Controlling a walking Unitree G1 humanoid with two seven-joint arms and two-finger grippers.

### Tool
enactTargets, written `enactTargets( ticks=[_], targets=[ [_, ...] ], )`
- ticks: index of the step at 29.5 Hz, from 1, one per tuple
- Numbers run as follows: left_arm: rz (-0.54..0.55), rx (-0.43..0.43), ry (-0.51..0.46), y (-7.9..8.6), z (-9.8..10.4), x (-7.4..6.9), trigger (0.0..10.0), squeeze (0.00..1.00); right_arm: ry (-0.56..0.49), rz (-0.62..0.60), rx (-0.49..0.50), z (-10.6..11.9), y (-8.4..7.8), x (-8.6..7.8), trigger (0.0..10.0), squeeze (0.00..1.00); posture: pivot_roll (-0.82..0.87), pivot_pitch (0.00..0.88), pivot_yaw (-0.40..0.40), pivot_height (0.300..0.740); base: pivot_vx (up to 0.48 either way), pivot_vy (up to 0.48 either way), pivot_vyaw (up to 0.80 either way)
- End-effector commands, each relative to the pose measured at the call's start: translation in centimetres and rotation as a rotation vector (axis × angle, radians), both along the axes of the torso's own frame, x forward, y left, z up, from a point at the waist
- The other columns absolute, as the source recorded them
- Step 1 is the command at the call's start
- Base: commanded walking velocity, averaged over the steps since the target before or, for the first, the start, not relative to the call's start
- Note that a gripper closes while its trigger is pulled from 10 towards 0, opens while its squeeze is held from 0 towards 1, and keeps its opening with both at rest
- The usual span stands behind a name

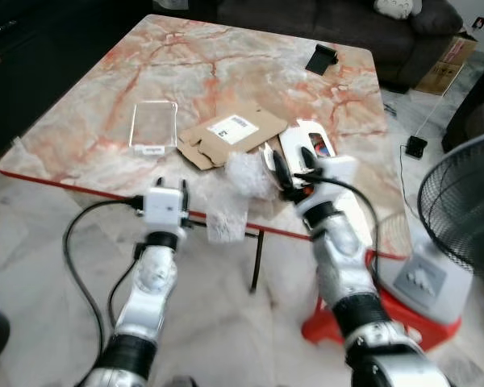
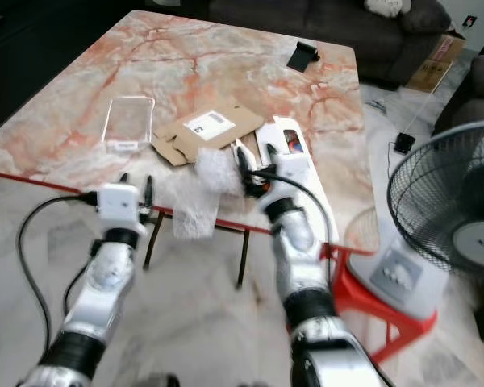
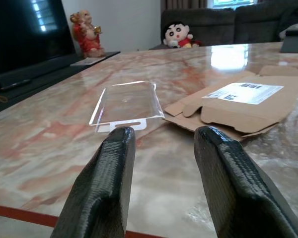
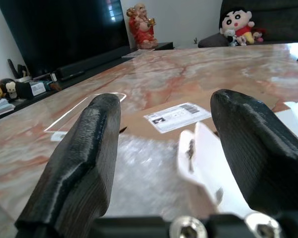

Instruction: Picking trash to rubbish bin

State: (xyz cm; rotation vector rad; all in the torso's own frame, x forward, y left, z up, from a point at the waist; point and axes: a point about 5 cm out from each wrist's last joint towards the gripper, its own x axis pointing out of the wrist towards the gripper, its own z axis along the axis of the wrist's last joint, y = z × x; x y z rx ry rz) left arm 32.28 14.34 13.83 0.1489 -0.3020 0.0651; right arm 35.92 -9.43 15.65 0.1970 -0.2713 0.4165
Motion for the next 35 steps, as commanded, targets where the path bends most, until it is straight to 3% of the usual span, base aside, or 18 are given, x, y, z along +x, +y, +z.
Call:
enactTargets(
  ticks=[1, 8, 19, 20, 21, 35],
  targets=[
    [-0.024, -0.02, 0.003, -0.87, -0.07, -0.16, 10.0, 0.0, -0.004, -0.028, -0.002, 0.22, -1.06, 0.11, 10.0, 0.0, 0.09, 0.161, -0.077, 0.74, 0.311, 0.0, 0.0],
    [-0.025, -0.018, 0.003, -0.85, -0.05, -0.15, 10.0, 0.0, -0.009, -0.02, -0.004, 0.38, -1.0, 0.05, 10.0, 0.0, 0.09, 0.163, -0.076, 0.74, 0.314, 0.0, 0.0],
    [-0.042, -0.015, 0.006, -1.07, -0.11, -0.11, 10.0, 0.0, -0.026, -0.012, -0.004, 0.89, -0.82, -0.08, 10.0, 0.0, 0.09, 0.161, -0.072, 0.74, 0.0, 0.0, 0.0],
    [-0.049, -0.015, 0.009, -1.14, -0.12, -0.1, 10.0, 0.0, -0.025, -0.01, -0.002, 0.89, -0.84, -0.1, 10.0, 0.05, 0.08, 0.163, -0.072, 0.74, 0.0, 0.0, 0.0],
    [-0.054, -0.015, 0.01, -1.2, -0.13, -0.11, 10.0, 0.0, -0.023, -0.012, 0.004, 0.87, -0.91, -0.11, 10.0, 1.0, 0.08, 0.164, -0.072, 0.74, 0.0, 0.0, 0.0],
    [-0.067, -0.017, 0.022, -1.38, -0.25, -0.11, 10.0, 0.0, -0.027, 0.038, -0.018, 0.82, -0.7, -0.49, 10.0, 1.0, 0.08, 0.168, -0.074, 0.74, 0.0, 0.0, 0.0]
  ],
)
